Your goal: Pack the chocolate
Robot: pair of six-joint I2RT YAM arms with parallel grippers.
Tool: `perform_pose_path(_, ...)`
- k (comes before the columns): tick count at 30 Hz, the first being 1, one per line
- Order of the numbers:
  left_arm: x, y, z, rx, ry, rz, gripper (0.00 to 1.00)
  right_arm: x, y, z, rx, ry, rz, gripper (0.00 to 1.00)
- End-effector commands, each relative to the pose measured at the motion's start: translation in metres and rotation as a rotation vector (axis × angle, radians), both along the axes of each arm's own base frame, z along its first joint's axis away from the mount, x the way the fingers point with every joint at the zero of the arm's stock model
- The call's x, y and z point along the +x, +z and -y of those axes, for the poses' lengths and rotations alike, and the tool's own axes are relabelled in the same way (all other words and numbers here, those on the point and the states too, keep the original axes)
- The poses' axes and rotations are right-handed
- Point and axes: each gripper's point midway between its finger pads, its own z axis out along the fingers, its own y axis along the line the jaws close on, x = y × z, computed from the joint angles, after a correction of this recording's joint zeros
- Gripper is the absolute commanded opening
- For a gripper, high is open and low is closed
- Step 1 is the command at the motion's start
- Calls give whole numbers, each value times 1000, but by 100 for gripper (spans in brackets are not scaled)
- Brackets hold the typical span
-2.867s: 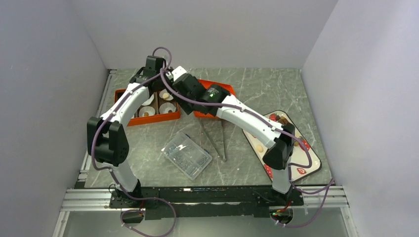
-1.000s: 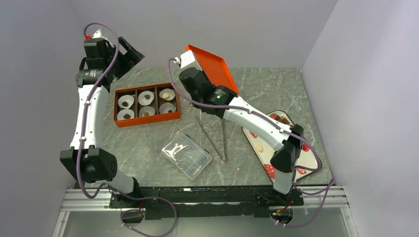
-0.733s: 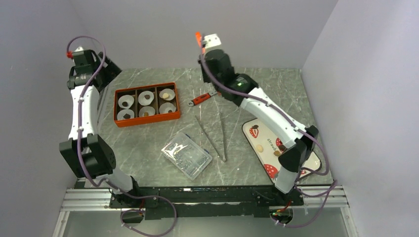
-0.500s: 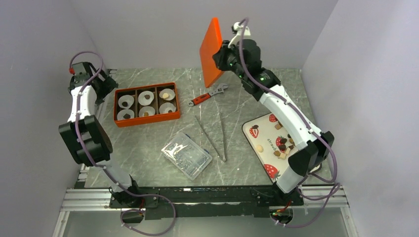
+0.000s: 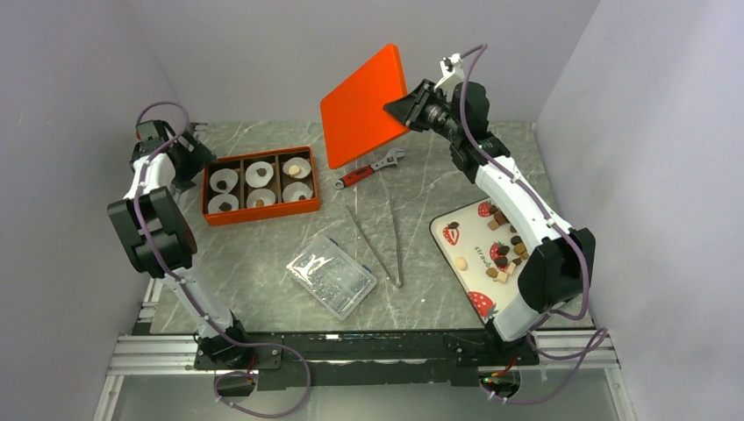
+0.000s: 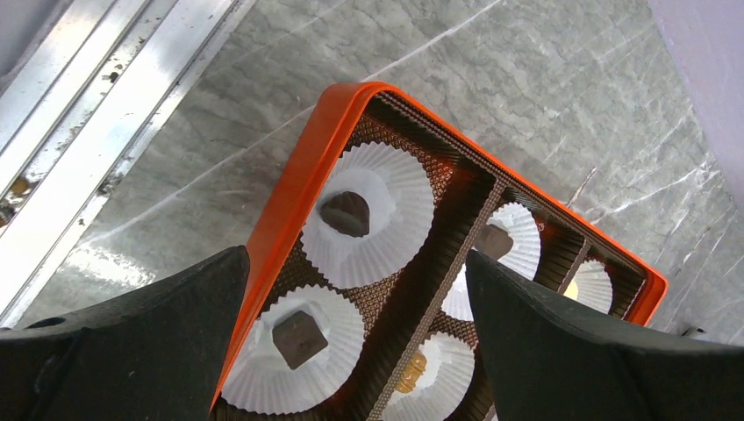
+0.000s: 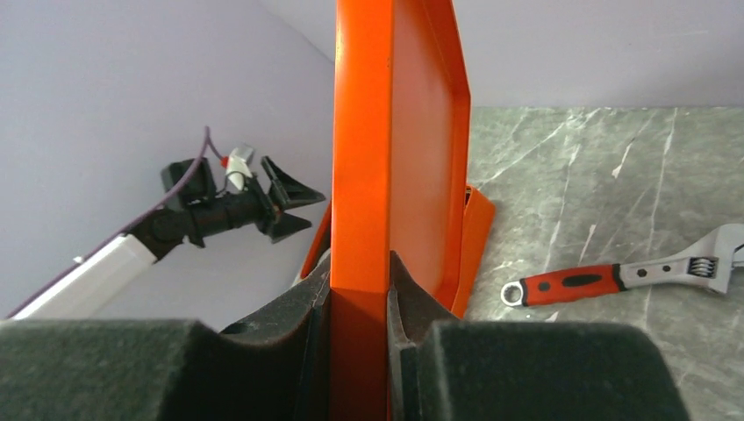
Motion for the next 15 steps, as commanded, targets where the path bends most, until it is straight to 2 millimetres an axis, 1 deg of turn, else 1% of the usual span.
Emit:
perform_pose_path(1,16,1,5,-35,-38,70,99,-22,83,12,209,94,212,0)
perform_pose_path(7,13,-10,35,-72,-79,67,99,-13,69,18,311,129,157,0)
perform_pose_path(12,15,-12,63,-101,-121,63,99,-3,53,12,370,147,91,0)
perform_pose_path(15,18,-10,80,-115,-148,76,99,4,41,10,403,149,49,0)
